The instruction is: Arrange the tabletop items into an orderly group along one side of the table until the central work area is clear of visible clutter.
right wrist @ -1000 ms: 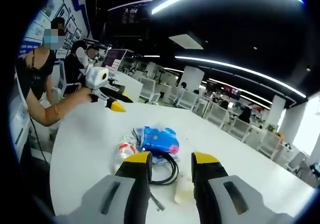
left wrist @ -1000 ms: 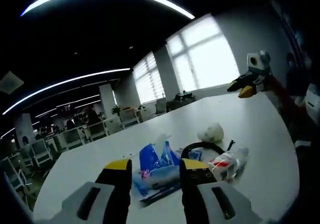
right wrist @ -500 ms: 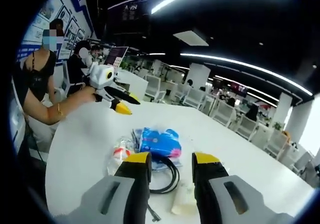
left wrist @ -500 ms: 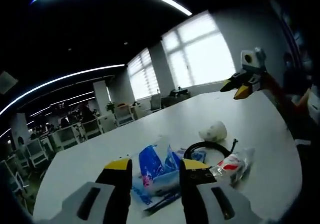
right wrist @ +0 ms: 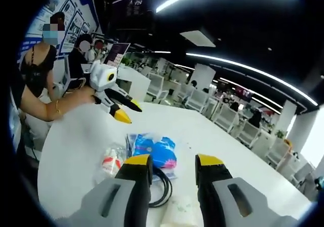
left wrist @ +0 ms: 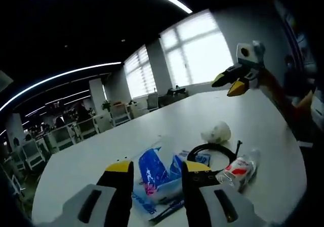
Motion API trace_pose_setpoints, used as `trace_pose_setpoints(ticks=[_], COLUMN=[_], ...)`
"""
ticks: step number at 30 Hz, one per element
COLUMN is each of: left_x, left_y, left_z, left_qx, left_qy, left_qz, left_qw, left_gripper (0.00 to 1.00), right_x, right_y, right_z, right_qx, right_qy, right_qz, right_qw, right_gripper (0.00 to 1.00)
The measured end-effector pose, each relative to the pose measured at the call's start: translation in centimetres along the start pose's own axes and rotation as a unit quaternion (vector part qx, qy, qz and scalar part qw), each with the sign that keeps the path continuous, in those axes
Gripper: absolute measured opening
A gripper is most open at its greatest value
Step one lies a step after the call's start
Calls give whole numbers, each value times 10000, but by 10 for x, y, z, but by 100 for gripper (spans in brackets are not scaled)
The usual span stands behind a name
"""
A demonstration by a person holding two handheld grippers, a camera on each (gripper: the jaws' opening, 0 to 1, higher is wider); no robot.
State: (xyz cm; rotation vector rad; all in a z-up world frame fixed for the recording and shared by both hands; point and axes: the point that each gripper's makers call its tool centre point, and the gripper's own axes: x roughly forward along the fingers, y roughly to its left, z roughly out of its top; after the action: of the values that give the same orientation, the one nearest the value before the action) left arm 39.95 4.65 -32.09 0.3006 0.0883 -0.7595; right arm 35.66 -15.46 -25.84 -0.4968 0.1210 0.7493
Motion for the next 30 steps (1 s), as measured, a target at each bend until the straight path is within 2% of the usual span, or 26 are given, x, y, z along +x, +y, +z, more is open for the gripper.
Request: trace_pose_setpoints(ticks=[9,13,15,19,25,30], left_x=[8,9,11,14,22,24], left_y=[-2,-1,5,7,9,9], left_z=[-25,-26,-22,-23,-41,-44], left_qx=[-240,-242,-44,-198,-180,-280], left_qy=[131,85,-110,-358,-89,-67], left_qz=[-90,-50,65,-32,-61,-47], left_qw=[9996,9997,9999,9992,9998,9996], left_gripper=[36,34,31,25,26,26], right_x=[25,34,40,50,65,84], right_y=[-6,-7,-8,-11,-16,-7], right_z=[11,17,18,17,16,2], right_qx=[260,368,418,510,678,557], right_qy=[-124,-238,-261,-239,-255,-101], right_qz=[98,149,196,268,309,416], right_qw=[9995,9989,9986,9981,9969,9975], right_gripper=[32,32,32,32,32,31])
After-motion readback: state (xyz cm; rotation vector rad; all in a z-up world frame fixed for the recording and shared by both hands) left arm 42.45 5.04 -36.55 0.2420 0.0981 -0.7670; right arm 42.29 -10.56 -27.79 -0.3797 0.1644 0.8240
